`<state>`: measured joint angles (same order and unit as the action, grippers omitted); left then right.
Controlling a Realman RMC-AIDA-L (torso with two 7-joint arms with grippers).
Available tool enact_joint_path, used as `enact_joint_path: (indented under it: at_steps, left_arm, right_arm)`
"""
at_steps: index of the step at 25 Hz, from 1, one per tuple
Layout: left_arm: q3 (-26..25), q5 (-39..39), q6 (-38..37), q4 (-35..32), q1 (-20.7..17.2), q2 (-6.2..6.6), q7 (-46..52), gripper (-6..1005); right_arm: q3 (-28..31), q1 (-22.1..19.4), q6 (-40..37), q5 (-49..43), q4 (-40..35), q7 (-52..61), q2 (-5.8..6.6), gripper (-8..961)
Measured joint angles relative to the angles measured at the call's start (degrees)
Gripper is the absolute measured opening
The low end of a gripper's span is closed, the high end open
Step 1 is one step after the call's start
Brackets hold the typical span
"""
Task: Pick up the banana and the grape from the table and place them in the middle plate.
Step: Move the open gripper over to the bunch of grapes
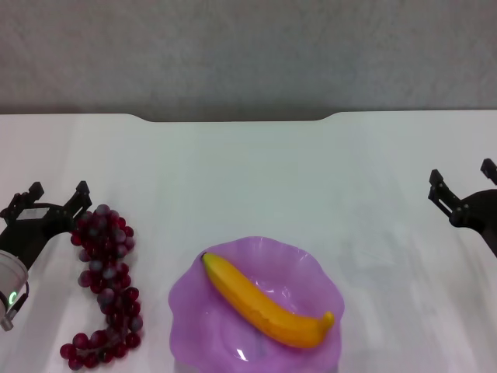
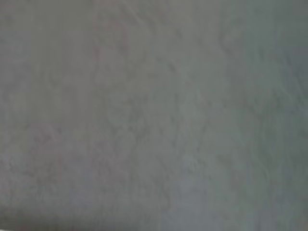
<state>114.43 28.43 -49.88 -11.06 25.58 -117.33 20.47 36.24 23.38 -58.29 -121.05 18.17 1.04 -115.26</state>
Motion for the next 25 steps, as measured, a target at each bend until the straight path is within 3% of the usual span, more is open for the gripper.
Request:
enact_joint_path:
  at_steps: [6, 11, 12, 14, 16, 18, 21, 22, 23, 25]
  left_arm:
    - [1.7, -1.0, 0.4, -3.1, -0.2, 0.36, 0.1, 824]
    - [2.3, -1.6, 7.7, -15.5, -3.8, 2.16, -0.5, 824]
    - [1.1, -3.5, 17.3, -25.6, -6.5, 3.85, -1.3, 824]
    - [0.3, -4.8, 21.4, -29.6, -7.7, 4.35, -1.5, 824]
    - [-2.6, -8.3, 32.2, -38.8, -10.0, 4.7, -2.5, 824]
    - [-5.5, -11.0, 40.8, -44.6, -11.2, 4.03, -4.0, 823]
    - [-10.1, -14.1, 59.7, -54.1, -12.1, 1.92, -9.2, 823]
    - [-11.5, -12.9, 69.1, -58.2, -11.8, 1.31, -13.6, 823]
    - [-11.5, -12.9, 69.1, -58.2, -11.8, 1.31, -13.6, 823]
    - [-12.5, -9.4, 77.0, -62.2, -11.3, 1.32, -18.2, 818]
  right_arm:
    - [-0.5, 1.1, 2.6, -0.1, -1.9, 1.4, -0.08, 891]
    - [-0.6, 1.0, 5.4, -0.4, -2.6, 1.1, 0.02, 891]
    - [-0.6, 1.0, 5.7, -0.5, -2.6, 1.0, 0.05, 891]
    - [-0.6, 1.1, 5.9, -0.6, -2.5, 0.8, 0.09, 891]
    - [-0.6, 1.2, 5.9, -0.6, -2.5, 0.8, 0.1, 891]
    - [-0.6, 1.3, 5.9, -0.6, -2.6, 0.8, 0.12, 891]
    - [-0.7, 1.4, 6.0, -0.7, -2.6, 0.8, 0.12, 891]
    - [-0.7, 1.4, 6.0, -0.7, -2.6, 0.8, 0.13, 891]
    - [-0.7, 1.4, 6.0, -0.7, -2.6, 0.8, 0.13, 891]
    - [-0.7, 1.4, 6.0, -0.7, -2.6, 0.8, 0.12, 891]
